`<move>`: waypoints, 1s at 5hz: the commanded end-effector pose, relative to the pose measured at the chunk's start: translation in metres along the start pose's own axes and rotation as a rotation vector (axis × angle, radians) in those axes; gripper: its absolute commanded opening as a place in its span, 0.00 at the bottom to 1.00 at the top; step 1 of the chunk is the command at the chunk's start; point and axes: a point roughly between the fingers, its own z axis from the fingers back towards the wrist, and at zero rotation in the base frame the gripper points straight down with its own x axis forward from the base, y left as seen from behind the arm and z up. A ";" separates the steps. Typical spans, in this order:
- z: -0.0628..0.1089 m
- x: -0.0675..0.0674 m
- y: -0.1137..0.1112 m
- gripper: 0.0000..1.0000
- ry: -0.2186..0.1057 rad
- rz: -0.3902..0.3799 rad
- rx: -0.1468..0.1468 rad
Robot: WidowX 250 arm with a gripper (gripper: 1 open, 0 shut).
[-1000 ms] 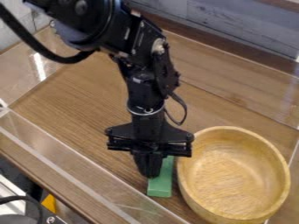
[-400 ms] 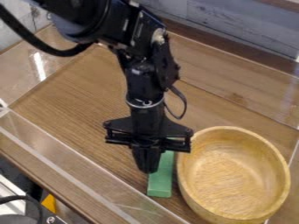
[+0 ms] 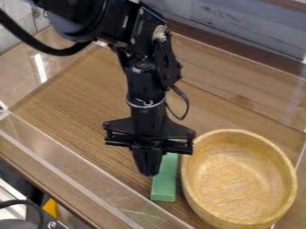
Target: Put the green block in the brown bowl
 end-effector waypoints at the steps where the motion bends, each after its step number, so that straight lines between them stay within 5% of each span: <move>1: 0.013 0.010 -0.003 0.00 -0.056 0.003 -0.024; 5: 0.016 0.011 -0.001 0.00 -0.078 0.009 -0.017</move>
